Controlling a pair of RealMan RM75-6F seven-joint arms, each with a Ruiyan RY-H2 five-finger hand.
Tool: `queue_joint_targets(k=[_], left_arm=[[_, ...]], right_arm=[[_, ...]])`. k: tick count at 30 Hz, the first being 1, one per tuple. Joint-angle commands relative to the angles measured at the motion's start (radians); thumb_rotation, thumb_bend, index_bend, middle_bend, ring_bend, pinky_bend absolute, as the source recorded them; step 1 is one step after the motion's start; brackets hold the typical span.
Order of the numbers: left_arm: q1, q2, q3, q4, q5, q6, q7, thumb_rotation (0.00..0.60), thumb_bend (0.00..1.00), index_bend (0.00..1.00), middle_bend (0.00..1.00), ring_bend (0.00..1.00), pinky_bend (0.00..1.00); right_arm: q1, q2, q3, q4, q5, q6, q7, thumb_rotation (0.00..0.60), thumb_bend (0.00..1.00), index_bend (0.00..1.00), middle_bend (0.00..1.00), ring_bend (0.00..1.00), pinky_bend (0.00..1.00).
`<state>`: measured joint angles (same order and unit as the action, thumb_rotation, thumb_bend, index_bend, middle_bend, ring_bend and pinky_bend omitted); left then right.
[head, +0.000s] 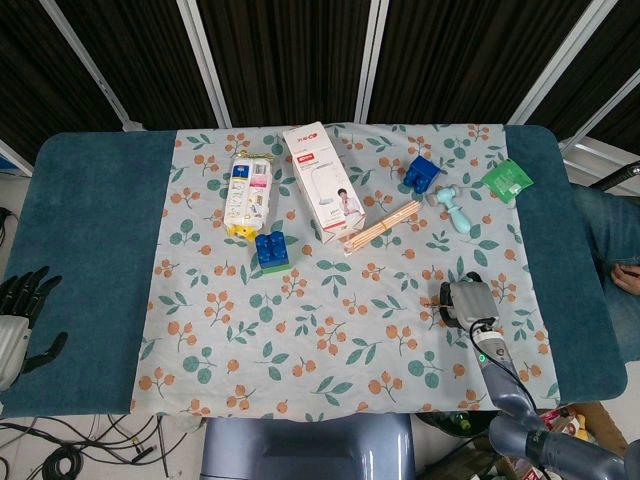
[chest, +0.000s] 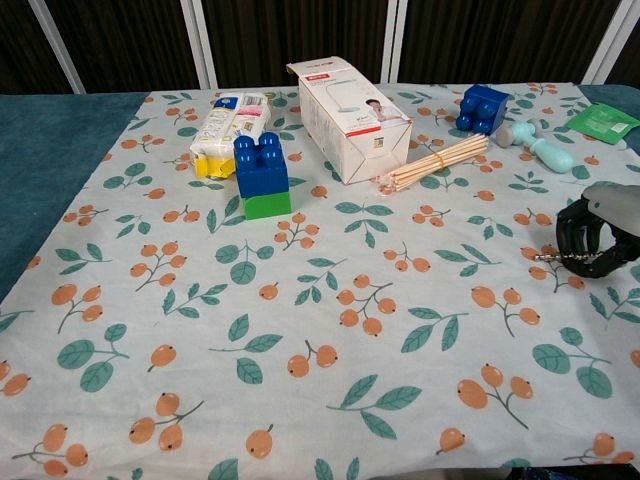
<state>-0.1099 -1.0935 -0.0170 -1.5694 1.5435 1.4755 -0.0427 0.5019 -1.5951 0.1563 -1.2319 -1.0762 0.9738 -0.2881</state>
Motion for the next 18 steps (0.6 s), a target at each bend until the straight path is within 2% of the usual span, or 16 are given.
queue_joint_targets(k=[1, 11, 18], left_arm=[[0.000, 0.000, 0.000, -0.001, -0.001, 0.000, 0.002, 0.600, 0.33, 0.09, 0.01, 0.01, 0.02], [0.000, 0.001, 0.000, -0.002, -0.003, -0.002, -0.003, 0.600, 0.33, 0.09, 0.01, 0.01, 0.02], [0.001, 0.001, -0.001, -0.006, -0.005, -0.002, -0.002, 0.600, 0.33, 0.09, 0.01, 0.01, 0.02]], right_arm=[[0.000, 0.002, 0.001, -0.002, 0.000, -0.001, 0.003, 0.600, 0.39, 0.65, 0.52, 0.46, 0.15], [0.001, 0.035, 0.013, -0.047, -0.004, -0.020, 0.057, 0.600, 0.40, 0.65, 0.52, 0.46, 0.15], [0.005, 0.085, 0.023, -0.123, -0.029, 0.009, 0.052, 0.600, 0.41, 0.65, 0.52, 0.46, 0.15]])
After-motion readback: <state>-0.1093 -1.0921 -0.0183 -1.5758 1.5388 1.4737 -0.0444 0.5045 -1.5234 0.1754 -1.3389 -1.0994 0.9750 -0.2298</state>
